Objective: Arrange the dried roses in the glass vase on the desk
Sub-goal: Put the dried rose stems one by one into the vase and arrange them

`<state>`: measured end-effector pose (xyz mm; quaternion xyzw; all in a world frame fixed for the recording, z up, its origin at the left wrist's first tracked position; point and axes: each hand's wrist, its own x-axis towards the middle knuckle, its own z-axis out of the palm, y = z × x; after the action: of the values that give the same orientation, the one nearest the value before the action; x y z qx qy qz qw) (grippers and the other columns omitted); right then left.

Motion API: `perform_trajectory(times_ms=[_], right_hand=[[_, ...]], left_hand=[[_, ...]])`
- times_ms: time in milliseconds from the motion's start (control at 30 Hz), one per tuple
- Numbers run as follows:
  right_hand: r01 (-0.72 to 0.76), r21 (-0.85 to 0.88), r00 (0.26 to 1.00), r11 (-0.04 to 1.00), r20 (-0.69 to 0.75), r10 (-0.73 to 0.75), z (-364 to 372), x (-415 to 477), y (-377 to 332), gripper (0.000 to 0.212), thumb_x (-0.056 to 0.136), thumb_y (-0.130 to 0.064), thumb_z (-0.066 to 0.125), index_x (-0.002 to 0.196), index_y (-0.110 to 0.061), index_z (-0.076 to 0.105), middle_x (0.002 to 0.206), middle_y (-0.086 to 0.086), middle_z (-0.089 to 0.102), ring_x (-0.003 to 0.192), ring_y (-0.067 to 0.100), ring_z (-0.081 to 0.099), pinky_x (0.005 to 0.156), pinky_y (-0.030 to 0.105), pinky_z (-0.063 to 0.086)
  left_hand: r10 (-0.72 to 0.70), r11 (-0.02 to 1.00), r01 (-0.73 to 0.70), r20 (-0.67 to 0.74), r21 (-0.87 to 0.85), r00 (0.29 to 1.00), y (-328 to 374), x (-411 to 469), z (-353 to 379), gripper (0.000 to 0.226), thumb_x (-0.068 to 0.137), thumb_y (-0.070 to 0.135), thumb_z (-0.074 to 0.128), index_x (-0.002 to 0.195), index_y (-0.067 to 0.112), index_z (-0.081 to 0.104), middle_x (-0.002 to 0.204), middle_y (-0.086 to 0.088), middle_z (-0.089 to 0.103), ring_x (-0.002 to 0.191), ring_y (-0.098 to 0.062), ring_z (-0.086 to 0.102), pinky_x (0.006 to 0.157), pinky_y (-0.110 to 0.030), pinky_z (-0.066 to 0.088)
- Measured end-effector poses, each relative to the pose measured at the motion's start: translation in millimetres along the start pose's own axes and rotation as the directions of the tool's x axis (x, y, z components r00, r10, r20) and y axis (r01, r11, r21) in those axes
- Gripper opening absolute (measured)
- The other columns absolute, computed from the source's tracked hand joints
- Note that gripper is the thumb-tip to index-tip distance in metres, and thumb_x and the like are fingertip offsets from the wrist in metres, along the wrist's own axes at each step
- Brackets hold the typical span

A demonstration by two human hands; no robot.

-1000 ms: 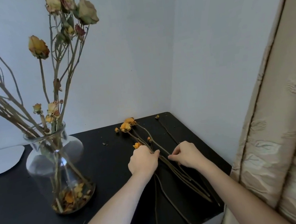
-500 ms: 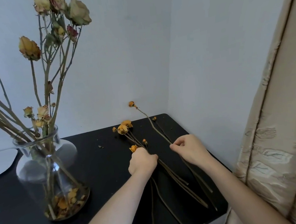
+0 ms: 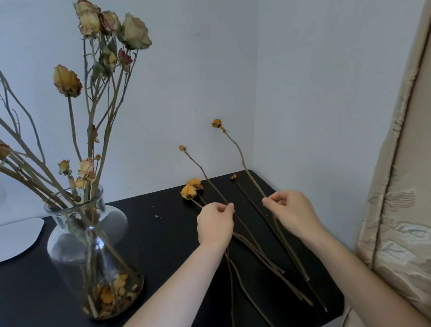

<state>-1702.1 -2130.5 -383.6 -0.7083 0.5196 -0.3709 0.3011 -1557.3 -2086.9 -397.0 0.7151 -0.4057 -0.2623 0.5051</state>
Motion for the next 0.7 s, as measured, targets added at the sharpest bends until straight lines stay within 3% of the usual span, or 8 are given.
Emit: perform_trajectory(times_ms=[100,267,533,700], right_hand=[[0.009,0.083,0.999,0.996,-0.050,-0.005,-5.3,0.4,-7.8,0.011,0.090,-0.027,0.058,0.085,-0.020,0.064,0.077,-0.002,0.064,0.071,0.005,0.056,0.058,0.014,0.037],[0.045,0.220,0.993,0.975,-0.113,-0.021,-8.8,1.3,-24.0,0.015,0.090,-0.026,0.058,0.094,-0.015,0.066,0.080,-0.002,0.065,0.074,0.008,0.058,0.061,0.018,0.040],[0.102,0.342,0.990,0.934,-0.126,-0.062,8.4,0.5,-52.7,0.016,0.088,-0.028,0.060,0.091,-0.014,0.068,0.062,-0.008,0.054,0.059,0.006,0.048,0.055,0.021,0.034],[0.103,0.367,0.994,0.925,-0.083,-0.078,26.3,-6.2,-69.0,0.023,0.088,-0.027,0.060,0.100,-0.009,0.067,0.065,-0.008,0.053,0.059,0.005,0.047,0.053,0.020,0.032]], left_hand=[[0.101,0.985,-0.105,-0.030,-0.138,0.994,13.1,-9.0,-11.3,0.018,0.093,0.026,0.053,0.082,0.016,0.064,0.059,0.005,0.055,0.057,-0.007,0.052,0.062,-0.024,0.043],[0.234,0.931,-0.229,-0.016,-0.285,0.972,26.7,-38.0,-42.0,0.017,0.093,0.026,0.052,0.081,0.020,0.063,0.054,0.009,0.049,0.049,-0.002,0.044,0.059,-0.022,0.037],[0.508,0.846,-0.493,0.022,-0.204,0.861,30.6,-103.5,-110.0,0.016,0.090,0.033,0.050,0.079,0.025,0.057,0.055,0.008,0.045,0.046,0.000,0.039,0.047,-0.012,0.034],[0.587,0.797,-0.597,-0.117,-0.088,0.801,40.8,-132.1,-172.1,0.025,0.080,0.053,0.045,0.077,0.030,0.056,0.056,0.006,0.046,0.047,-0.002,0.040,0.046,-0.010,0.034]])
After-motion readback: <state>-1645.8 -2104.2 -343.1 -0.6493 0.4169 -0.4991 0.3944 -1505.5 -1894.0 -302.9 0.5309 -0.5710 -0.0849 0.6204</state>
